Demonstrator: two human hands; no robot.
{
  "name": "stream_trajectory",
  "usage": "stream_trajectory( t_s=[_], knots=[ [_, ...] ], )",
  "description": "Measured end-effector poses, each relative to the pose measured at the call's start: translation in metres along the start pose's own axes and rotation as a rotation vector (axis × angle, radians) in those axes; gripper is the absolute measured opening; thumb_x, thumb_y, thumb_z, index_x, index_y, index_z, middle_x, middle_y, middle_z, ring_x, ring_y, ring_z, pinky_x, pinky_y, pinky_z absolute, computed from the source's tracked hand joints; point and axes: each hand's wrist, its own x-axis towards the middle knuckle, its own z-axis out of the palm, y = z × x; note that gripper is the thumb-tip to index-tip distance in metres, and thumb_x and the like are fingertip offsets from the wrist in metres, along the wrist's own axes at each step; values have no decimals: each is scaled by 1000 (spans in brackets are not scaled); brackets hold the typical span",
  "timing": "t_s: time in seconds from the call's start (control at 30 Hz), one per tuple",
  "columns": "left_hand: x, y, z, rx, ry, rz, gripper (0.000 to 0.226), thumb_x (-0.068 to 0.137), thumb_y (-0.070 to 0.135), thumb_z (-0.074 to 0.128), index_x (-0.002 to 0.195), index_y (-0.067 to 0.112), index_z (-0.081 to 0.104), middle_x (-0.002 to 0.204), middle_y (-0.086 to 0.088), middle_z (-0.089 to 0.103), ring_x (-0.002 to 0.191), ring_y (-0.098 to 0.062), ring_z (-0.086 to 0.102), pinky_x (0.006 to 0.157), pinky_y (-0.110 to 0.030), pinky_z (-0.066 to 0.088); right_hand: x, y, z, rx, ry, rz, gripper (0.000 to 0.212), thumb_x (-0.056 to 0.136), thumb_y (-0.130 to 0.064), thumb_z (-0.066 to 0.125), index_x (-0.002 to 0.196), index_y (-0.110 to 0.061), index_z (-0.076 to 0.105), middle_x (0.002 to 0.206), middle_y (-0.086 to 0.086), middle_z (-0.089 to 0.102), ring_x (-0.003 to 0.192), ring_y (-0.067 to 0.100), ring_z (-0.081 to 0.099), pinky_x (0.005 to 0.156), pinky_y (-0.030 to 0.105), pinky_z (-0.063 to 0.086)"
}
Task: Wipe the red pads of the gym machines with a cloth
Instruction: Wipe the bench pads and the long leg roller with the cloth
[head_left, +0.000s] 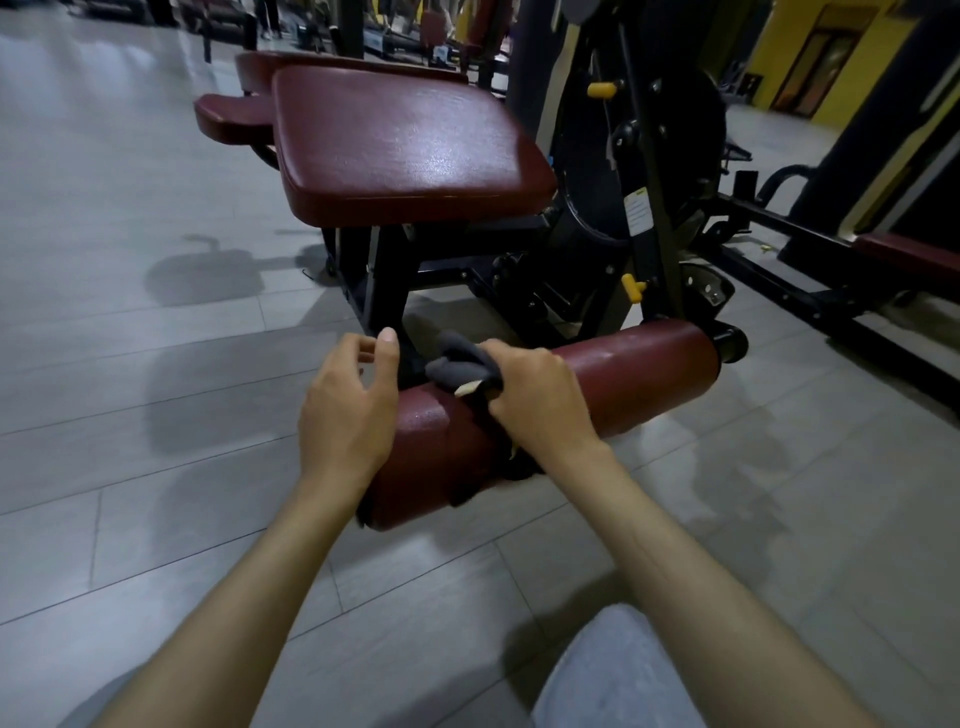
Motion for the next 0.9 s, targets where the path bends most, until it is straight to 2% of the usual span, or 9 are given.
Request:
stream_trajectory(
  t_s=[0.07, 0.17, 0.27, 0.4, 0.53, 0.6, 0.7, 0.8, 0.9],
  knots=[
    [1, -1, -1, -29, 7, 37, 43, 106, 58, 31, 102, 25, 58, 104, 6, 63, 99, -13, 57, 80, -31, 39, 13, 29, -10, -54, -12, 138, 19, 89, -8, 61, 104, -16, 69, 83, 7, 70, 80, 29, 69, 67, 37, 54],
    [0, -1, -4, -131, 28, 66, 38, 108, 53, 33, 103, 25, 58, 100, 7, 63, 93, -9, 58, 76, -25, 40, 21, 42, -15, -102, 29, 313, 15, 90, -9, 58, 100, -14, 68, 80, 6, 63, 85, 34, 68, 65, 34, 45],
    [-1, -3, -12, -196, 57, 64, 36, 107, 50, 34, 106, 25, 59, 102, 8, 64, 96, 0, 57, 78, -22, 43, 12, -1, -5, -163, 5, 242, 10, 95, -15, 57, 100, -14, 66, 87, 9, 68, 87, 33, 68, 65, 32, 38],
    [-1, -7, -33, -207, 123, 40, 37, 108, 47, 32, 103, 23, 59, 97, 5, 64, 86, 3, 55, 74, -22, 43, 1, -70, 7, -80, -10, 89, 10, 88, -12, 58, 96, -15, 64, 88, 8, 70, 83, 33, 68, 63, 33, 38],
    [4, -5, -44, -220, 153, 16, 35, 110, 42, 31, 105, 22, 59, 93, 9, 60, 78, 16, 52, 64, -5, 39, -7, -110, 18, -10, 18, -93, 7, 86, -16, 65, 92, -17, 64, 81, 2, 68, 70, 24, 67, 57, 31, 47],
    [7, -3, -41, -204, 141, 15, 35, 110, 42, 31, 106, 22, 58, 94, 8, 60, 78, 13, 53, 67, -14, 44, -5, -102, 19, 15, 23, -128, 9, 85, -18, 67, 94, -18, 65, 78, 2, 69, 69, 26, 67, 55, 32, 47],
    [5, -3, -28, -101, 25, 49, 33, 109, 49, 31, 100, 28, 54, 90, 8, 60, 79, -1, 56, 64, -31, 44, 3, -71, 13, 12, -37, -105, 17, 84, -18, 68, 100, -22, 66, 80, 3, 71, 76, 30, 69, 63, 39, 55],
    [-1, 1, -11, 59, -98, 123, 34, 106, 57, 29, 100, 34, 53, 93, 13, 59, 85, -11, 57, 67, -33, 41, 16, -23, 2, -77, -76, -1, 28, 82, -13, 65, 108, -23, 68, 89, 10, 72, 86, 37, 69, 71, 40, 55],
    [-6, 4, -2, 226, -130, 207, 43, 103, 62, 27, 108, 31, 56, 103, 15, 57, 94, -7, 53, 76, -34, 40, 27, 38, -12, -143, -87, 122, 30, 81, -9, 64, 108, -19, 70, 93, 13, 72, 93, 38, 68, 76, 41, 54]
  ],
)
